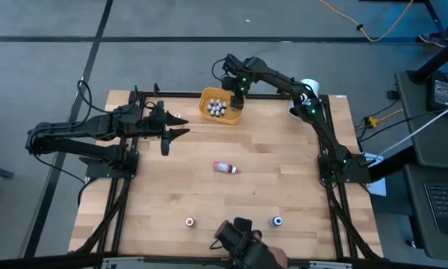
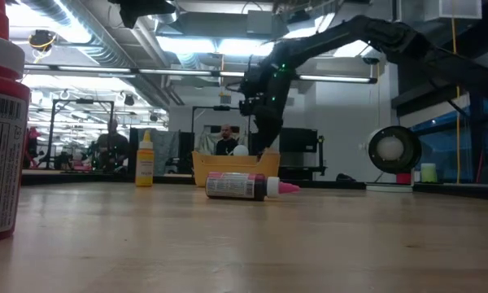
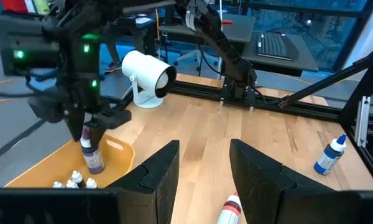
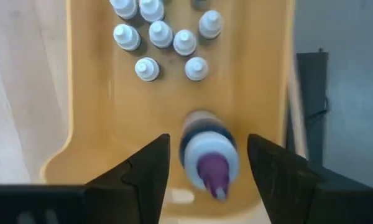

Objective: Pick & Place food coloring
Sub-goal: Put the large pink food coloring bottle into the bin

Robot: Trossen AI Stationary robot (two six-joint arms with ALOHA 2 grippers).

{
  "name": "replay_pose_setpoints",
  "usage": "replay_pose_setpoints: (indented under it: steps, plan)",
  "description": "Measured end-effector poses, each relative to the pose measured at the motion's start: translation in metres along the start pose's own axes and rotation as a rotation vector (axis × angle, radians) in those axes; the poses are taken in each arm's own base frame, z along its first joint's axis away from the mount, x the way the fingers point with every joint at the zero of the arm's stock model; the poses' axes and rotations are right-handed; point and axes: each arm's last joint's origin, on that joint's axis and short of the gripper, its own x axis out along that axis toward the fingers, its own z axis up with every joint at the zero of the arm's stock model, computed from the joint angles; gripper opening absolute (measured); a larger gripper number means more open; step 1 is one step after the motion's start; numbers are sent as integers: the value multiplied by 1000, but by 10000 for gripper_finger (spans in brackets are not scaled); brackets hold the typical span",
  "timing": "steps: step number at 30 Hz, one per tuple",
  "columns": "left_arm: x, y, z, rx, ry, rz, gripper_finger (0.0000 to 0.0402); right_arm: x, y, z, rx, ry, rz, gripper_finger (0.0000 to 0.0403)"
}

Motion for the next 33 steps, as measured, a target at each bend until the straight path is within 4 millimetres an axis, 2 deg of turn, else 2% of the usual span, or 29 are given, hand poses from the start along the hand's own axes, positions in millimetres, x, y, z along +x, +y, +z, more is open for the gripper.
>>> replay_pose_setpoints:
  steps: [10, 15, 18, 21, 26, 29, 33]
  plan:
    - [0, 0, 0, 0, 0, 0, 139, -68, 34, -4, 7, 11, -15, 215]
    - [0, 0, 0, 0, 0, 0, 139, -113, 63, -7, 20, -43, -6, 216]
    - [0, 0, 0, 0, 0, 0, 139, -128, 89, -7, 19, -59, 32, 216]
    - [0, 0, 0, 0, 0, 0, 139, -122, 126, -9, -15, -19, 74, 216]
    - [0, 0, 0, 0, 0, 0, 139, -79, 186, -25, -75, 35, 127, 216]
    - [0, 0, 0, 0, 0, 0, 139, -61, 206, -40, -98, -7, 131, 216]
    - [0, 0, 0, 0, 0, 0, 139, -40, 220, -64, -72, 6, 160, 216]
